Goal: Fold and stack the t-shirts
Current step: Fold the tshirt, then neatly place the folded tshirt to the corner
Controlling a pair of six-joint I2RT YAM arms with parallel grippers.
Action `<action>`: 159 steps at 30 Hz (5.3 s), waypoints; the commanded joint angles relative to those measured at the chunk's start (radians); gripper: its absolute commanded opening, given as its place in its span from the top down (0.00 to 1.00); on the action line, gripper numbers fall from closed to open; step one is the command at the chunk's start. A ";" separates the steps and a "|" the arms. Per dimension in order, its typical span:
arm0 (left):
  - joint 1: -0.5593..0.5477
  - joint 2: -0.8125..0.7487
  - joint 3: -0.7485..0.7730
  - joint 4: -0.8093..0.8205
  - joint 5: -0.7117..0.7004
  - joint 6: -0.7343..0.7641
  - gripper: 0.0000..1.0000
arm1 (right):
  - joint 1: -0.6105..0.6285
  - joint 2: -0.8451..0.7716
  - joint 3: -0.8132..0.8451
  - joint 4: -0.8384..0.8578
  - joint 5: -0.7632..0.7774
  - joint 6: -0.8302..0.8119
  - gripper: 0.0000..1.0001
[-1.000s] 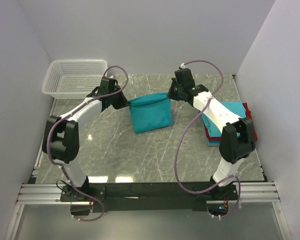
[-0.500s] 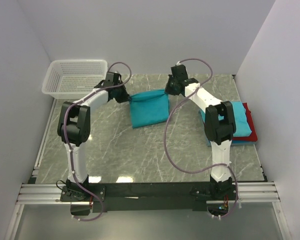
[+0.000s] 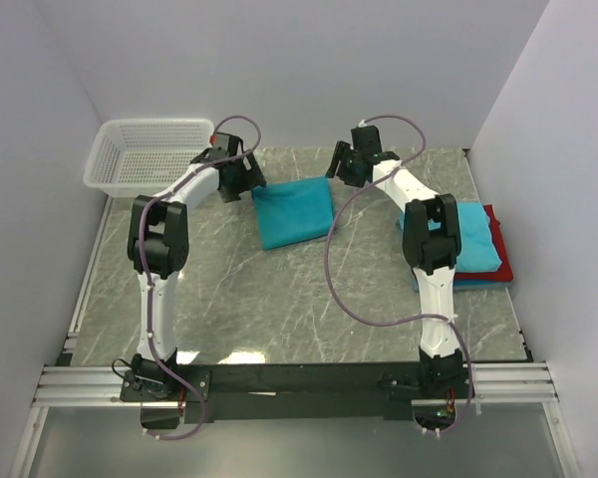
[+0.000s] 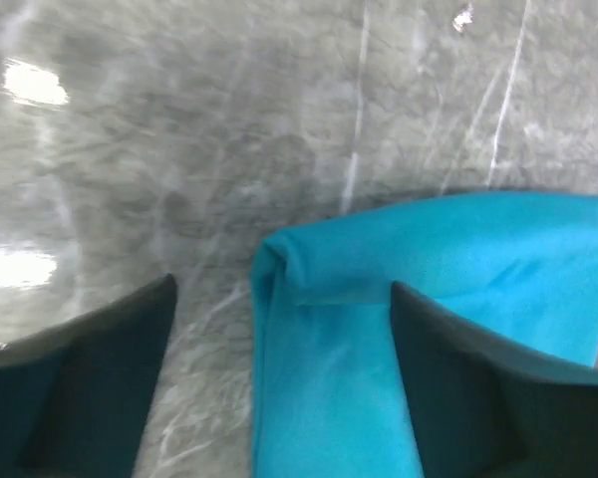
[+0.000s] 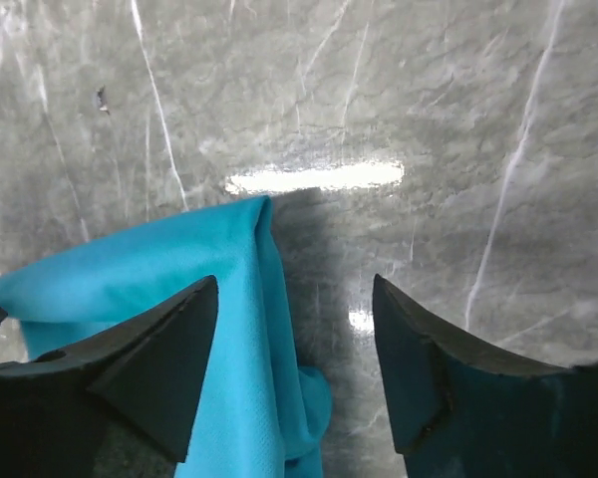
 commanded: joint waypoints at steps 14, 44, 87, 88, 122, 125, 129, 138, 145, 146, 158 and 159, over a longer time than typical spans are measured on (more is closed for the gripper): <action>-0.081 -0.438 -0.331 0.144 0.089 -0.035 0.01 | 0.090 -0.514 -0.511 0.177 -0.185 0.019 0.19; -0.130 -0.330 -0.668 0.483 0.212 -0.124 0.04 | 0.089 -0.285 -0.592 0.279 -0.205 0.110 0.16; -0.152 -1.310 -1.006 0.189 -0.250 -0.150 0.00 | 0.179 0.006 -0.036 -0.168 0.097 -0.294 0.23; -0.152 -1.316 -1.013 0.189 -0.248 -0.150 0.01 | 0.182 0.011 -0.038 -0.172 0.094 -0.294 0.23; -0.152 -1.339 -1.099 0.284 -0.152 -0.139 0.00 | 0.365 -0.534 -0.740 -0.103 0.551 -0.266 1.00; -0.152 -1.344 -1.105 0.289 -0.141 -0.141 0.01 | 0.366 -0.598 -0.800 -0.148 0.674 -0.269 1.00; -0.152 -1.348 -1.109 0.298 -0.129 -0.145 0.01 | 0.365 -0.682 -0.846 -0.194 0.793 -0.304 1.00; -0.152 -1.354 -1.115 0.299 -0.121 -0.147 0.01 | 0.362 -0.790 -0.845 -0.275 0.944 -0.439 1.00; -0.152 -1.365 -1.125 0.310 -0.124 -0.145 0.01 | 0.330 -0.897 -0.826 -0.323 0.939 -0.527 1.00; -0.152 -1.365 -1.123 0.310 -0.126 -0.145 0.01 | 0.325 -0.909 -0.828 -0.324 0.938 -0.536 1.00; -0.152 -1.380 -1.129 0.315 -0.118 -0.145 0.01 | 0.195 -1.032 -0.771 -0.338 0.821 -0.692 1.00; -0.152 -1.382 -1.132 0.316 -0.121 -0.147 0.01 | 0.190 -1.032 -0.762 -0.343 0.807 -0.694 1.00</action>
